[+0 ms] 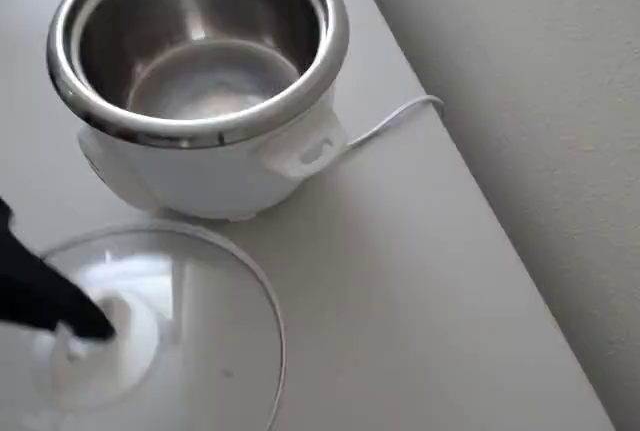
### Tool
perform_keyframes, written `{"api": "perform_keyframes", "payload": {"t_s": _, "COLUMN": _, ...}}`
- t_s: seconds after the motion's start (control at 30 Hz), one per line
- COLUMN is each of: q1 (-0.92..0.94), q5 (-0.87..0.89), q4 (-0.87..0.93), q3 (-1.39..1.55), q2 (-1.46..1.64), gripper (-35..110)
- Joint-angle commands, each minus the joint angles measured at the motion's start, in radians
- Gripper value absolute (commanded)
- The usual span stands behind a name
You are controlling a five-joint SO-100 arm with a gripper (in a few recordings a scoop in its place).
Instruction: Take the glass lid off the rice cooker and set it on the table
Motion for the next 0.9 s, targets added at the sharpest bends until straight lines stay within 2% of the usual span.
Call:
{"api": "perform_keyframes", "payload": {"t_s": 0.0, "q1": 0.015, "q5": -0.021, "q4": -0.094, "q3": 0.055, "q2": 0.101, "gripper": 0}}
{"api": "perform_keyframes", "payload": {"t_s": 0.33, "q1": -0.12, "q5": -0.021, "q4": -0.104, "q3": 0.321, "q2": 0.075, "gripper": 0}}
{"api": "perform_keyframes", "payload": {"t_s": 0.53, "q1": -0.19, "q5": -0.015, "q4": -0.196, "q3": 0.426, "q2": 0.066, "gripper": 0}}
{"api": "perform_keyframes", "payload": {"t_s": 0.87, "q1": -0.183, "q5": -0.025, "q4": -0.393, "q3": 0.494, "q2": -0.043, "gripper": 0}}
